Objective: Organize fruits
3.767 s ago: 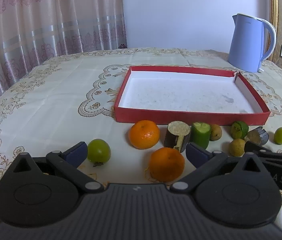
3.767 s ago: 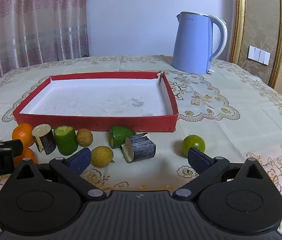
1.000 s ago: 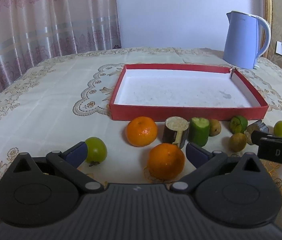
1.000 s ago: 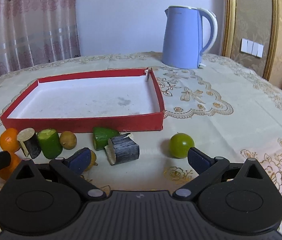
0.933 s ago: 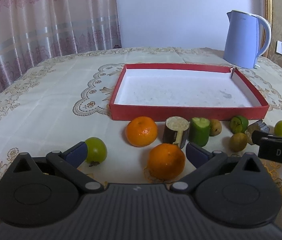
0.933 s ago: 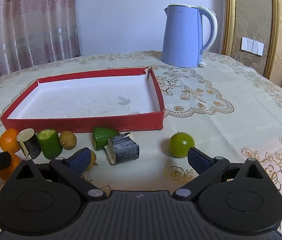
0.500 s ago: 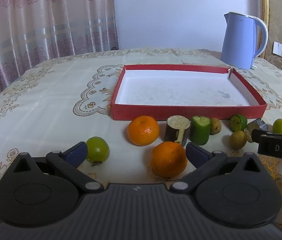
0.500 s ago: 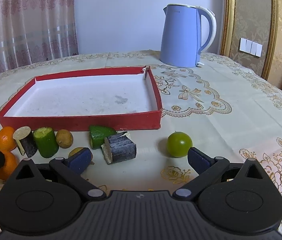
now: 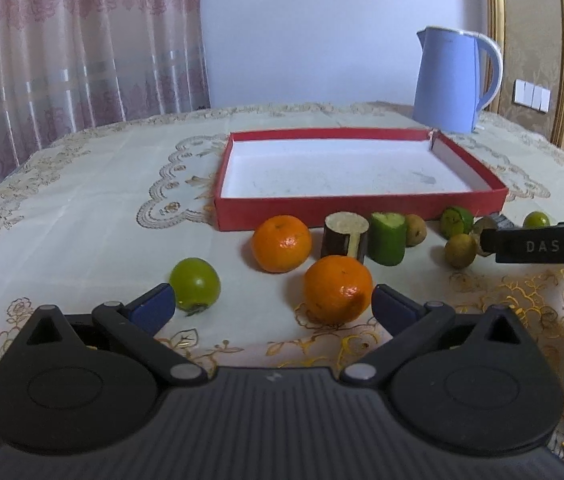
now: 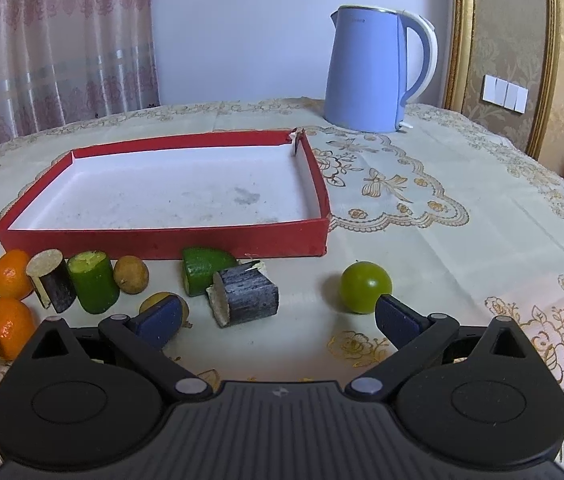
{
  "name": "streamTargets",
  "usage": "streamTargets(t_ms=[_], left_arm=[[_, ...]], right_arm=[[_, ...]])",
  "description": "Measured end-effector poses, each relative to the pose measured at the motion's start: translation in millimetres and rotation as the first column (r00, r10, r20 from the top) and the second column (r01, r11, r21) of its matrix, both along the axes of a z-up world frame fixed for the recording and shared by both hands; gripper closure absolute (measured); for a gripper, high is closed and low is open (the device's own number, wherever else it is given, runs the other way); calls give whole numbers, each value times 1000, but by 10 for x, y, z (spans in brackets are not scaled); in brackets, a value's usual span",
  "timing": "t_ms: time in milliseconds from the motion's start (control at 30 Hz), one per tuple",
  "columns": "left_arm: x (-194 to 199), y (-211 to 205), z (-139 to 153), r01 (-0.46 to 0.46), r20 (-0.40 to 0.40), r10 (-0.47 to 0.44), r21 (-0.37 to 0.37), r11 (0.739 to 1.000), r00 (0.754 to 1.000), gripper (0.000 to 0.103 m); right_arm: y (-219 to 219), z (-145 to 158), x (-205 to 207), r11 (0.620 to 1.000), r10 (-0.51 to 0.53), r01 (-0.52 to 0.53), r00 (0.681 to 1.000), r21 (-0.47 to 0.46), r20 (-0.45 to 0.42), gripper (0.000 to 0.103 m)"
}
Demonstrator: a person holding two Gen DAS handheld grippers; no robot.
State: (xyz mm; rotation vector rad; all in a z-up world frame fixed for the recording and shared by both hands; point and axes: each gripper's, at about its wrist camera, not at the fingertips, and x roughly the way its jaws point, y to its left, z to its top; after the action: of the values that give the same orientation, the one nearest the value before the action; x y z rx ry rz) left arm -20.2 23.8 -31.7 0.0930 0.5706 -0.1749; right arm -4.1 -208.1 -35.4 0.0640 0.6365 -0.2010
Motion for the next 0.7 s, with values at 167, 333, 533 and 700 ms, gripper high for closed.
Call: streamTargets(t_ms=[167, 333, 533, 700], left_arm=[[90, -101, -12, 17, -13, -18, -5, 1000, 1000, 2], [213, -158, -53, 15, -52, -16, -20, 1000, 999, 17], [264, -197, -116, 47, -88, -49, -33, 998, 995, 42], [250, -274, -118, 86, -81, -88, -32, 996, 993, 62]], right_arm=[[-36, 17, -6, 1000, -13, 13, 1000, 5, 9, 0], [-61, 32, -17, 1000, -26, 26, 999, -10, 21, 0], [-72, 21, -8, 1000, -21, 22, 1000, -17, 20, 0], [-81, 9, 0, 999, -25, 25, 1000, -29, 18, 0]])
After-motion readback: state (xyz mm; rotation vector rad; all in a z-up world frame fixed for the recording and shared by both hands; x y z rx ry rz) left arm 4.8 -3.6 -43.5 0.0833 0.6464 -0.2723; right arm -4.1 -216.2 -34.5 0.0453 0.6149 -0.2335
